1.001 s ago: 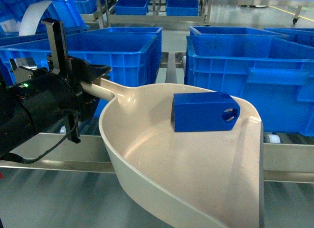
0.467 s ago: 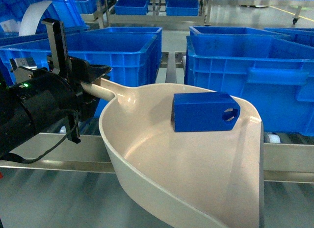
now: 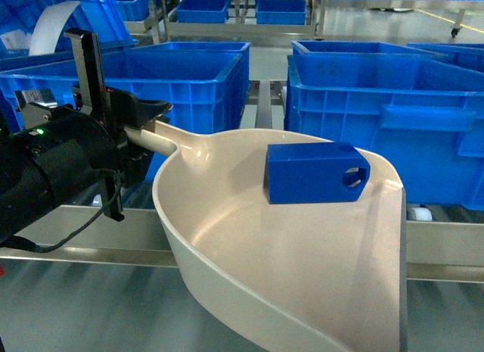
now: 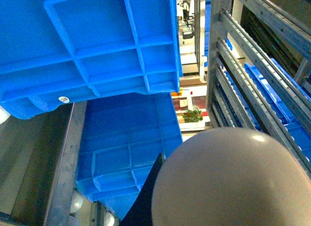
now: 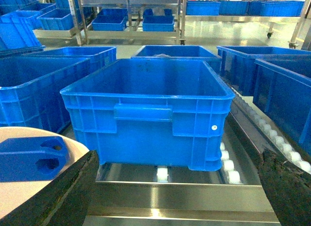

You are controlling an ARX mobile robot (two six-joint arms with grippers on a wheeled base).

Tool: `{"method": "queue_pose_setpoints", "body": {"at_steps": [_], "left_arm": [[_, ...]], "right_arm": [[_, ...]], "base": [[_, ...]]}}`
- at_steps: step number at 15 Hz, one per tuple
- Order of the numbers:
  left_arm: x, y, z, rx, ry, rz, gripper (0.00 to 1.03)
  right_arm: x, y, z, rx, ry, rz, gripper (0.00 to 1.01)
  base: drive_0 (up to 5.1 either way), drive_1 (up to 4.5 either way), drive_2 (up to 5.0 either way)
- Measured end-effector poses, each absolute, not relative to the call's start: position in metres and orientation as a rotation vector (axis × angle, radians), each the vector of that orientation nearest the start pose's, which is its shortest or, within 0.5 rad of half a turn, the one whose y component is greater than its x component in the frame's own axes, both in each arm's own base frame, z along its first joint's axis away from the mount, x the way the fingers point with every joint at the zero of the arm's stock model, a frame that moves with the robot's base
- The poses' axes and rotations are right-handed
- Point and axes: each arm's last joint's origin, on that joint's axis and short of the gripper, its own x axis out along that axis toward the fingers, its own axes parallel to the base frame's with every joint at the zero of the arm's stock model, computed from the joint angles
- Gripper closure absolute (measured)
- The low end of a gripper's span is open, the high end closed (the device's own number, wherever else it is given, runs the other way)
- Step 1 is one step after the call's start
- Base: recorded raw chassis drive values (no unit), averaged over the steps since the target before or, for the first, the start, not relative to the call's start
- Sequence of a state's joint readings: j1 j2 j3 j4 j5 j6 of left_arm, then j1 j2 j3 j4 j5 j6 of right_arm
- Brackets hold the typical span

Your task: Place part in tray to right shelf

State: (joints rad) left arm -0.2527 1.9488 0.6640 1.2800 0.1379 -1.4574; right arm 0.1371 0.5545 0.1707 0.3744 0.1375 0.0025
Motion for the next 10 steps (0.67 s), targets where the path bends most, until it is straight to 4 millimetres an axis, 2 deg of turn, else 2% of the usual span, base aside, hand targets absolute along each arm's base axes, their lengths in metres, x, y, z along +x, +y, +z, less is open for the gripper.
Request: {"method": "queue_pose_setpoints", "body": {"at_steps": [3,5,7,10], "left_arm": [[0.329,-0.089,0.13,-1.437,0.288,-0.315,0.91],[0.327,-0.09,0.136,-1.279,0.252,-0.206,0.91],[0.324,-0.09,0.159,-1.196,0.122,-0.337,0.91],[0.321,-0.083,0.161,-1.247,0.131,-0.33,0.91]], "right_arm": [[0.141,0.015,0.205,0.001,0.009,0.0,0.03],[0.141,0.015,0.205,0.001,0.01,0.0,0.03],[0.141,0.015,0.205,0.001,0.009,0.0,0.03],[0.141,0.015,0.206,0.001,0.009,0.0,0.03]], "base": [[0.0,0.0,0.0],[0.0,0.0,0.0],[0.0,0.0,0.0],[0.0,0.0,0.0]]}}
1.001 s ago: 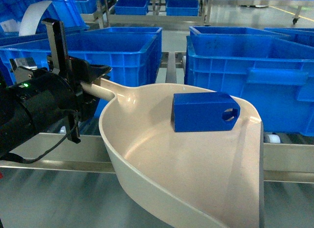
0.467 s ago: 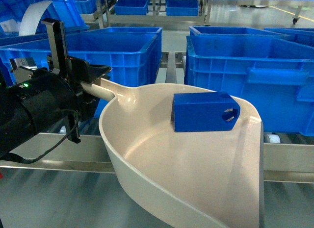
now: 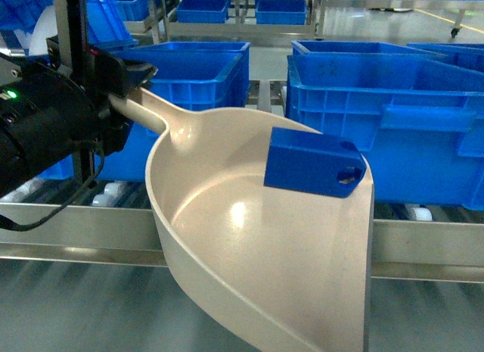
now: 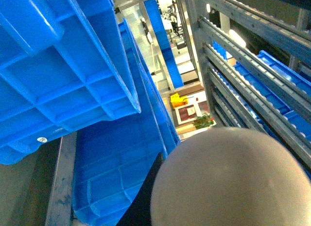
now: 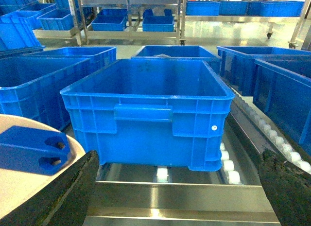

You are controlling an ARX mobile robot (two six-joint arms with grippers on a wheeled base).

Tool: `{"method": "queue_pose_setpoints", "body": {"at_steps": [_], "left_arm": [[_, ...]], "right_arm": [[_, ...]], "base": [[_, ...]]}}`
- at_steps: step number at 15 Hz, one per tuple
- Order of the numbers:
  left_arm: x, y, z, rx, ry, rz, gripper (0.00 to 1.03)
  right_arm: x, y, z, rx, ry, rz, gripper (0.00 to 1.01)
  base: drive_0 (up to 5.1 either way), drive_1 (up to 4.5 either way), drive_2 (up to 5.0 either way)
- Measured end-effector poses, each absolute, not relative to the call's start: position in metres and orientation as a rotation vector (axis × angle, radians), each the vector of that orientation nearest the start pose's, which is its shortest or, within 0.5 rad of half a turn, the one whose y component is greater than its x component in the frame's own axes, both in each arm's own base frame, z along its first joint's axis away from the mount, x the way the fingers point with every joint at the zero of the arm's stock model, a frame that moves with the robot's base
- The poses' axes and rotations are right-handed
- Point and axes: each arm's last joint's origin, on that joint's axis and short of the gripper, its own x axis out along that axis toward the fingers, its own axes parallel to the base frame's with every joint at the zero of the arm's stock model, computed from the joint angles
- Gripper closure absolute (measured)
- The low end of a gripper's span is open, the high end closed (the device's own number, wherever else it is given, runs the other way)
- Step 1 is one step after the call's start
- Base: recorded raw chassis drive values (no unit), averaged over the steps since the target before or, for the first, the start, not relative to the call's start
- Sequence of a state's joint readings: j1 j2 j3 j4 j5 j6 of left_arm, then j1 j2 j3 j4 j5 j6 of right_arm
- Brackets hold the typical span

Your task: Place part in tray to right shelf

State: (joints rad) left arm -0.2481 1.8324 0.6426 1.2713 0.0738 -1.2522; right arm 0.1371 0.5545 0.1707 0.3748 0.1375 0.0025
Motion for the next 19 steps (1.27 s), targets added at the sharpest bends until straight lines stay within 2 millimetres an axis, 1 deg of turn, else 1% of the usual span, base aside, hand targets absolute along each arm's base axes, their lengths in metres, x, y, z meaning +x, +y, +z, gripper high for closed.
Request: {"method": "queue_pose_setpoints", "body": {"at_steps": [2,4,6,8,9,12,13,14,15,16,19], "left_arm": [[0.32,-0.076,0.181,-1.308,0.07,-0.354,0.91],[0.323,-0.069,0.21,-1.342,-0.026,-0.407,0.91],[0.331,-0.057,0.227,-1.371,-0.08,-0.347,0.91],[0.347,-0.043,0.233,-1.397,-0.112,-0.234,0.91],[0.359,-0.035,0.237,-1.403,-0.128,-0.171,0.91],[0.394,0.001,0.255,-1.39,-0.242,0.074,0.91],[0.408,0.013,0.266,-1.366,-0.296,0.177,0.91],[0.419,0.02,0.275,-1.3,-0.339,0.339,0.91],[0.428,0.024,0.282,-1.21,-0.357,0.468,0.91],[0.434,0.024,0.292,-1.113,-0.374,0.547,0.91],[0.437,0.007,0.31,-0.969,-0.391,0.568,0.91]], "right_arm": [[0.141,0.015,0.205,0.001,0.009,0.0,0.03],[0.141,0.015,0.205,0.001,0.009,0.0,0.03],[0.141,0.015,0.205,0.001,0.009,0.0,0.03],[0.141,0.015,0.205,0.001,0.009,0.0,0.03],[0.141,0.015,0.205,0.001,0.009,0.0,0.03],[0.141,0.015,0.205,0.001,0.009,0.0,0.03],[0.141,0.015,0.205,0.001,0.009,0.0,0.03],[0.141,0.015,0.205,0.001,0.009,0.0,0.03],[0.141,0.015,0.205,0.001,0.009,0.0,0.03],[0.141,0.015,0.205,0.001,0.009,0.0,0.03],[0.141,0.015,0.206,0.001,0.009,0.0,0.03]], "base": [[0.0,0.0,0.0],[0.0,0.0,0.0],[0.0,0.0,0.0],[0.0,0.0,0.0],[0.0,0.0,0.0],[0.0,0.0,0.0],[0.0,0.0,0.0],[0.0,0.0,0.0],[0.0,0.0,0.0],[0.0,0.0,0.0],[0.0,0.0,0.0]]}}
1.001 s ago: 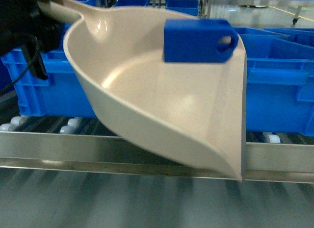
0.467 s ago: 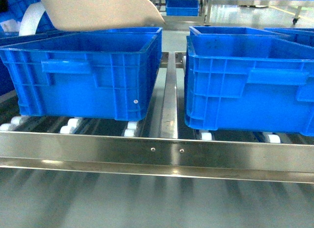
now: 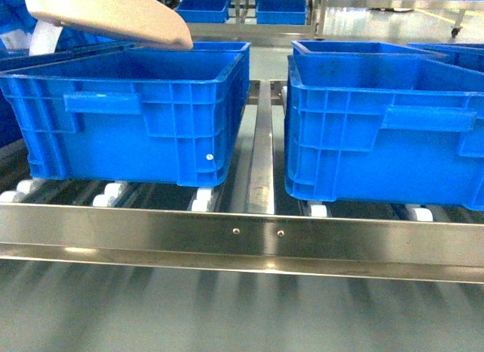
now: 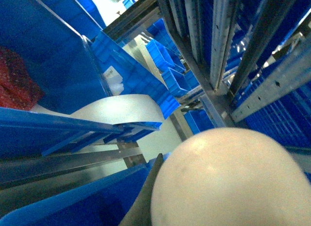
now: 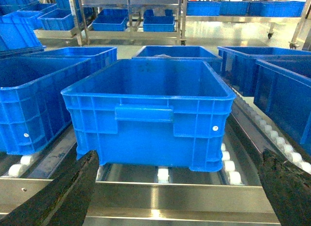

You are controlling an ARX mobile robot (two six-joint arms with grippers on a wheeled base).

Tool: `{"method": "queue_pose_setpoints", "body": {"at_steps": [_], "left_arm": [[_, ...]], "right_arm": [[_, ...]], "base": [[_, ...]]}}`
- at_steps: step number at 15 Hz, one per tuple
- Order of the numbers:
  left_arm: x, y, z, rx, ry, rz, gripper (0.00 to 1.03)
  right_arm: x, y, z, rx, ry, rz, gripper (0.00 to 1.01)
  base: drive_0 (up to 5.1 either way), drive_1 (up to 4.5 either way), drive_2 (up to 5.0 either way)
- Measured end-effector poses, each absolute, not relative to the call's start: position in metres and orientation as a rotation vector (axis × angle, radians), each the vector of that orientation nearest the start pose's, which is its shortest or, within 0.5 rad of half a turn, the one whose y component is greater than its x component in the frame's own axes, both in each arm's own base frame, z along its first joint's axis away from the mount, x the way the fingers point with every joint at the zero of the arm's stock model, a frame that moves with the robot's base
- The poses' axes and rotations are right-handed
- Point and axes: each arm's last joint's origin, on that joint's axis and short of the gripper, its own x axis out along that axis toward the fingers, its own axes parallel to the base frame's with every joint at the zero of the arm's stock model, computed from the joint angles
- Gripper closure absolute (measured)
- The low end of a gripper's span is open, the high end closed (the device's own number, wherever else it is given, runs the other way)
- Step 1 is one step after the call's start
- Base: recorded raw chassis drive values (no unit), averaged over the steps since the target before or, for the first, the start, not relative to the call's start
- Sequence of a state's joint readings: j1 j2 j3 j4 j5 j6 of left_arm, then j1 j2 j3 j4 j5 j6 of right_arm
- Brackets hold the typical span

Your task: Place part in tray to right shelf

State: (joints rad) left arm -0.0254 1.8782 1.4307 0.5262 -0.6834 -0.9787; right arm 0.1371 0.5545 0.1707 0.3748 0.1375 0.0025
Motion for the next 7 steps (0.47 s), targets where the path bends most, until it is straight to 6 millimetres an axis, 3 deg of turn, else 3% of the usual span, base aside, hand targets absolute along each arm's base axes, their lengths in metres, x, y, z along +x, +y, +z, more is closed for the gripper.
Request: {"method": "queue_pose_setpoints", "body": {"at_steps": [7], "left_arm": [[0.442,0.011,0.322,-0.827,-0.366,0.545,0.91]], "right_arm": [[0.141,0.015,0.205,0.001,0.009,0.0,0.03]], "base": [[0.0,0.0,0.0]]}}
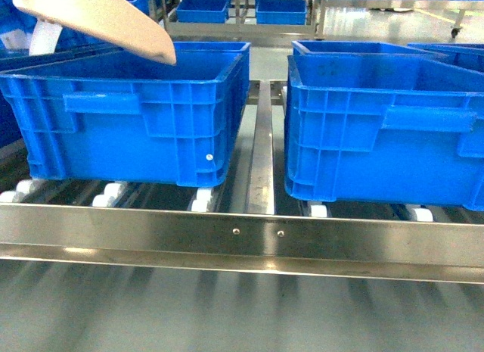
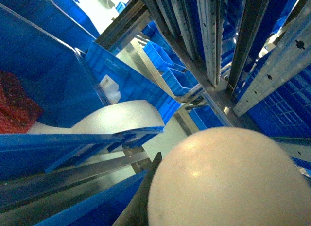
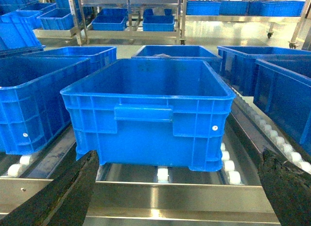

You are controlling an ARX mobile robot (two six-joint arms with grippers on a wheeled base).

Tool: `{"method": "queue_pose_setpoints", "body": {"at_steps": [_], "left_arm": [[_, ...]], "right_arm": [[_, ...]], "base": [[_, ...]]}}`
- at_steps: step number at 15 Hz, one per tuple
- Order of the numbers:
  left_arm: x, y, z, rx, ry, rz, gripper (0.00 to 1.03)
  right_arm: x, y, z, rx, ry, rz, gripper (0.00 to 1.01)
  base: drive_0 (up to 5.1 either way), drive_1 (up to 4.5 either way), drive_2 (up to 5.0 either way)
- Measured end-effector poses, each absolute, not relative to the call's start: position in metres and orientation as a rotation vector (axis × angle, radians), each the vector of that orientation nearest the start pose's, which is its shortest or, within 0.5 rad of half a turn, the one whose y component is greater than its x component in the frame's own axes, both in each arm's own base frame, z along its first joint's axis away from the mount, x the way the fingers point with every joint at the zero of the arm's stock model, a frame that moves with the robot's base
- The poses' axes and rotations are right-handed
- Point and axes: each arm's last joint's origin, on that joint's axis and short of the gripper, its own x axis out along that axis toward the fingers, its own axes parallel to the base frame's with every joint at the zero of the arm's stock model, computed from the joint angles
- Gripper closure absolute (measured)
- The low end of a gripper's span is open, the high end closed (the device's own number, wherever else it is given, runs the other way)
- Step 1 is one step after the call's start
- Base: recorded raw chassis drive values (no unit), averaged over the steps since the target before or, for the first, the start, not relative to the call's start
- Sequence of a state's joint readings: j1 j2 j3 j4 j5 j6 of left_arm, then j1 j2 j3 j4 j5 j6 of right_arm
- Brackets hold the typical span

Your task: Place part in tray to right shelf

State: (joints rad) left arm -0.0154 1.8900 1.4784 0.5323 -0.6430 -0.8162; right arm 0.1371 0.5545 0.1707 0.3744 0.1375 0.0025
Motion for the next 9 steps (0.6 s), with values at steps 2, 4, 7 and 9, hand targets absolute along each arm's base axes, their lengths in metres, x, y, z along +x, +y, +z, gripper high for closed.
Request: {"method": "queue_pose_setpoints", "body": {"at_steps": [2,4,7,9], "left_arm": [[0.432,0.012,0.317,-0.862,-0.36,0.509,0.91],[0.397,0.011,0.321,-0.906,-0.399,0.444,0.91],[0.349,0.004,0.35,-0.886,-0.412,0.297,0.91],[0.319,0.002,0.322,-0.511,-0.108,0.058,0.91]], "right_arm": [[0.141,0.015,0.205,0.001,0.009,0.0,0.03],[0.141,0.015,0.205,0.001,0.009,0.0,0.03],[0.14,0.015,0.206,0.002,0.004,0.002,0.1],[0.134,0.01,0.199,0.003,-0.002,-0.009,0.34]], "base": [[0.0,0.0,0.0],[0.0,0.0,0.0],[0.0,0.0,0.0],[0.0,0.0,0.0]]}}
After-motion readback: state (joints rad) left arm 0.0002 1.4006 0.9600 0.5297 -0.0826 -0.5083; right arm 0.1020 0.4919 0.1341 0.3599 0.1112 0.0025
